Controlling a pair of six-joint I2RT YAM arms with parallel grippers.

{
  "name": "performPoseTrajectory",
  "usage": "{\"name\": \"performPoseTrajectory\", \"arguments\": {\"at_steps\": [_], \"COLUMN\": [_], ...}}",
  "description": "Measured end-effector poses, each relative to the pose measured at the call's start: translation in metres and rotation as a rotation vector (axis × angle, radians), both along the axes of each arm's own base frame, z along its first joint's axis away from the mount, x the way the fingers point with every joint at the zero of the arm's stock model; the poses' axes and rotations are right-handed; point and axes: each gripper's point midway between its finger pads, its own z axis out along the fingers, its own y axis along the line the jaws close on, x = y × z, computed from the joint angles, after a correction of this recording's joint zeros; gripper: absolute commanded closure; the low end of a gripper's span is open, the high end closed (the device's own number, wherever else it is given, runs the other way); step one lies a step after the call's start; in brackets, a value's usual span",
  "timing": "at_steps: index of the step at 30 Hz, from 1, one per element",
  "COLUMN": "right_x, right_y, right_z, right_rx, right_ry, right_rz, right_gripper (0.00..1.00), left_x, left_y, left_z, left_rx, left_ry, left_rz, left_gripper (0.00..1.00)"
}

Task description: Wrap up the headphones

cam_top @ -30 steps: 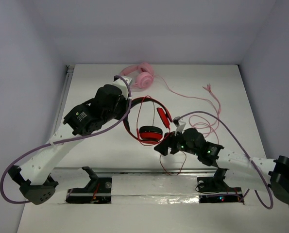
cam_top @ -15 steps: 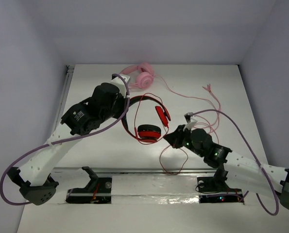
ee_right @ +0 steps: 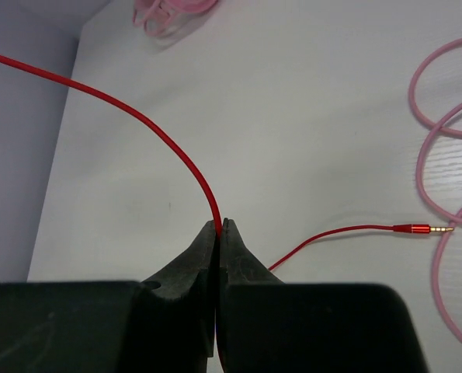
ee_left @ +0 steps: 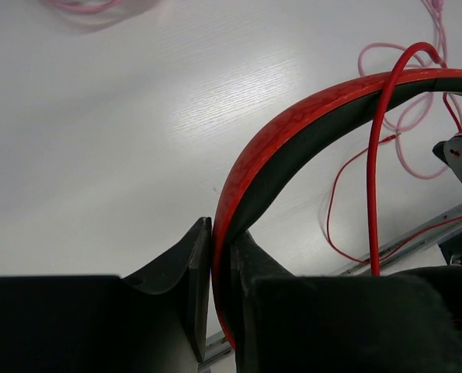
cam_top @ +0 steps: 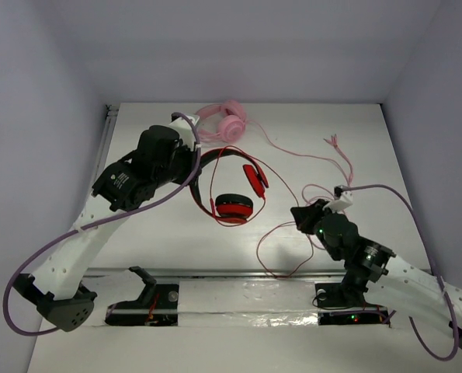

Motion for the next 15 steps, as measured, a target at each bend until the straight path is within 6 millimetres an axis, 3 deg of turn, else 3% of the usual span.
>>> {"name": "performPoseTrajectory", "arguments": {"at_steps": [3, 7, 15], "right_x": [0.000, 0.002, -0.006], "right_y": [-0.011, -0.010, 0.039], "right_z": [0.009, 0.008, -0.008], "right_rx": [0.021, 0.007, -0.016], "right_ry": [-0.026, -0.019, 0.017], "right_rz": [-0.041, -0.045, 0.188], "right_gripper": [1.00, 1.00, 1.00], "left_x": [-0.002, -0.003, 0.006], "left_y": [-0.003, -0.008, -0.001], "left_z": [0.002, 0.007, 0.015], "left_rx": [-0.015, -0.047, -0.071], "left_ry": [0.001, -0.005, -0.033], "left_rz": [-0.020, -0.045, -0.006], "left_gripper": [1.00, 1.00, 1.00]}}
